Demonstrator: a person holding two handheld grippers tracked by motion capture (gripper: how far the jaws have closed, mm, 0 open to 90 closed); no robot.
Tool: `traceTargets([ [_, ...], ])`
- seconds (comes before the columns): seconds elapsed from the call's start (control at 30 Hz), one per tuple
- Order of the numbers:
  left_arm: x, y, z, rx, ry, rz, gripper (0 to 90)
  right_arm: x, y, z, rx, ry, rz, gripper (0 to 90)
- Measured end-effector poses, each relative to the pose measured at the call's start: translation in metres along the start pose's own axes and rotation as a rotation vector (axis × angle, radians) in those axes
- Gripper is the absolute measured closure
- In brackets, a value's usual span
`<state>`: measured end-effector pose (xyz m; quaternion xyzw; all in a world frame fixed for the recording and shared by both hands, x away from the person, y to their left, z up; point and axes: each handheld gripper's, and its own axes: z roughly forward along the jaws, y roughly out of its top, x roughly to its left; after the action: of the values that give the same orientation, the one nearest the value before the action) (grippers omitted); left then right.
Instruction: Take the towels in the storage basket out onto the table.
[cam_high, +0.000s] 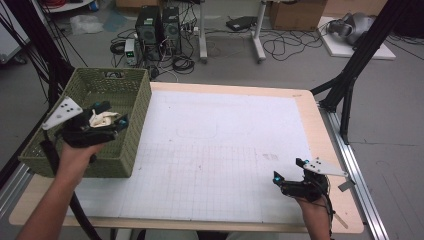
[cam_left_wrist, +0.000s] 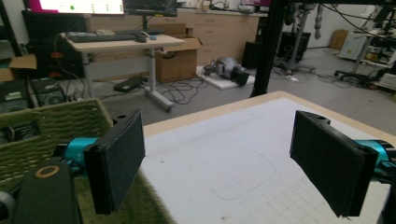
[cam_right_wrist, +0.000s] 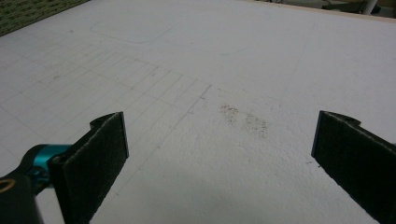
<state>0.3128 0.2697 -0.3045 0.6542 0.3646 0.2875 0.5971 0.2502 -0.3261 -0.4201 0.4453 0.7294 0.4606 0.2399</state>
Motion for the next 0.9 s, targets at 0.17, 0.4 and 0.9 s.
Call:
traceTargets([
  [0.17, 0.034, 0.007, -0.002, 0.023, 0.05, -0.013, 17.8, 0.001, 0.001, 0.001, 0.002, 0.003, -0.006, 2.9],
  [0.4, 0.079, -0.006, 0.009, 0.094, 0.118, -0.063, 18.4, 0.001, 0.001, 0.004, 0.009, 0.003, -0.009, 2.9],
  [0.9, 0.133, -0.054, 0.037, 0.308, 0.269, -0.166, 18.3, 0.002, 0.0, 0.006, 0.021, -0.008, -0.024, 2.9],
])
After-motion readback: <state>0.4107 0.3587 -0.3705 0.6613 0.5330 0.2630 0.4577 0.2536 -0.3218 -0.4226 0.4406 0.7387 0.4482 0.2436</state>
